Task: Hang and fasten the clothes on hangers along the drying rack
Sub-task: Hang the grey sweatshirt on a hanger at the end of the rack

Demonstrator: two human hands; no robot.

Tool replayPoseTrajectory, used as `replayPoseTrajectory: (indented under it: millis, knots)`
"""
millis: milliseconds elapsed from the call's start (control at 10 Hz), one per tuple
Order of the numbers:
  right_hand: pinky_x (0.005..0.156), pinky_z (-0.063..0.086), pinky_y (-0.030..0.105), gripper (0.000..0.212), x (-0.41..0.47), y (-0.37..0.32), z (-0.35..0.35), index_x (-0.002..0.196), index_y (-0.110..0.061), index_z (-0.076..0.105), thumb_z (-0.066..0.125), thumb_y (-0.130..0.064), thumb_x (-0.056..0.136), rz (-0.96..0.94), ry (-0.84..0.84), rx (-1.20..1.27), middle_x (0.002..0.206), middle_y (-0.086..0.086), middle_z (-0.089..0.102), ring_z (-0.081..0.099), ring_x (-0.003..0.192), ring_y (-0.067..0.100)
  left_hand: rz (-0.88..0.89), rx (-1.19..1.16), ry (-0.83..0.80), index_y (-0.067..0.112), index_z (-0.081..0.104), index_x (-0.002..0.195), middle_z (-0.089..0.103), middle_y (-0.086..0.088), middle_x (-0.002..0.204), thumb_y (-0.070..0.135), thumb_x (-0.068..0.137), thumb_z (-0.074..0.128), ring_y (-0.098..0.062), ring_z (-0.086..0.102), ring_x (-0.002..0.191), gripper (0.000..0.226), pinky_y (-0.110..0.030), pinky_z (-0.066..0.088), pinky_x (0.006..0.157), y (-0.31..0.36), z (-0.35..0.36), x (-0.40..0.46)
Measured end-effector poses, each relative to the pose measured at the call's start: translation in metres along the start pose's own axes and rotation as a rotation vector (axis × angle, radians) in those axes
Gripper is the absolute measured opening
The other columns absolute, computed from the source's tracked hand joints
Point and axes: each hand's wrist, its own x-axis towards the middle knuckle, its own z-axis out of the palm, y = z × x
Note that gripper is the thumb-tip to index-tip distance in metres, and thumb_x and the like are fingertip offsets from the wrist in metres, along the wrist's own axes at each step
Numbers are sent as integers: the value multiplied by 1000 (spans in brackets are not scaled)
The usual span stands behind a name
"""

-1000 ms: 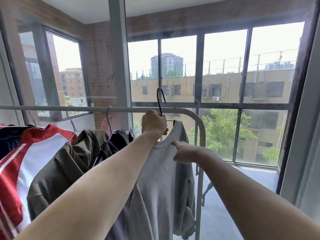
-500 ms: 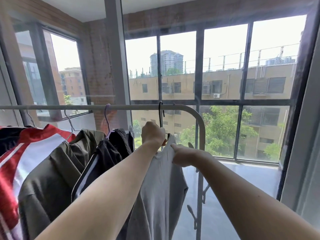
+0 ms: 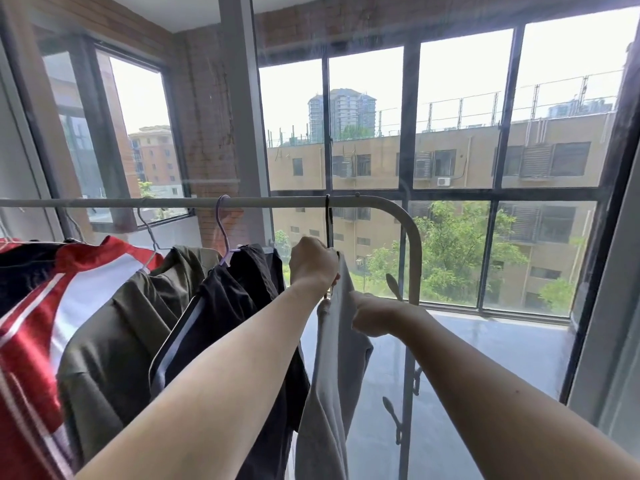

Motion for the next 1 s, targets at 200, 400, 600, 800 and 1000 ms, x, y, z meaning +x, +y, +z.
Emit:
replayPoseTrajectory:
  millis: [200, 400, 600, 800, 1000]
  knots:
    - [95, 49, 42, 47, 4, 6, 11, 137, -4, 36, 42, -4, 91, -4, -7, -22, 130, 18, 54, 55, 116, 32, 23, 97, -72, -1, 67, 74, 72, -13, 68, 7, 87, 60, -28, 73, 60, 17, -45, 62, 61, 0, -3, -2]
    - [97, 47, 39, 61, -2, 13, 18, 148, -8, 26, 44, -4, 90, 37, -16, 58, 140, 15, 46, 49, 121, 29, 7, 125, -151, -5, 67, 81, 72, -17, 71, 4, 82, 53, -31, 73, 64, 17, -48, 62, 60, -3, -7, -4]
    - [99, 47, 42, 59, -4, 17, 20, 145, -5, 29, 43, -4, 87, 35, -16, 62, 138, 16, 48, 50, 121, 31, -13, 35, -183, -10, 64, 83, 70, -21, 66, -6, 89, 50, -28, 70, 51, 16, -45, 62, 57, 7, -11, -13]
    - [96, 49, 43, 57, -2, 17, 22, 140, -5, 33, 43, -6, 85, 17, -18, 49, 129, 16, 51, 53, 113, 31, -1, 49, -173, -10, 64, 81, 70, -21, 65, -6, 88, 50, -29, 71, 52, 15, -46, 62, 57, 9, -11, -18]
    - [86, 51, 39, 45, -1, 19, 25, 130, -4, 38, 44, -7, 85, 25, -20, 62, 118, 18, 52, 56, 105, 31, -15, 37, -212, -10, 65, 80, 71, -22, 68, -4, 88, 52, -31, 70, 54, 16, -46, 63, 59, 12, -15, -18]
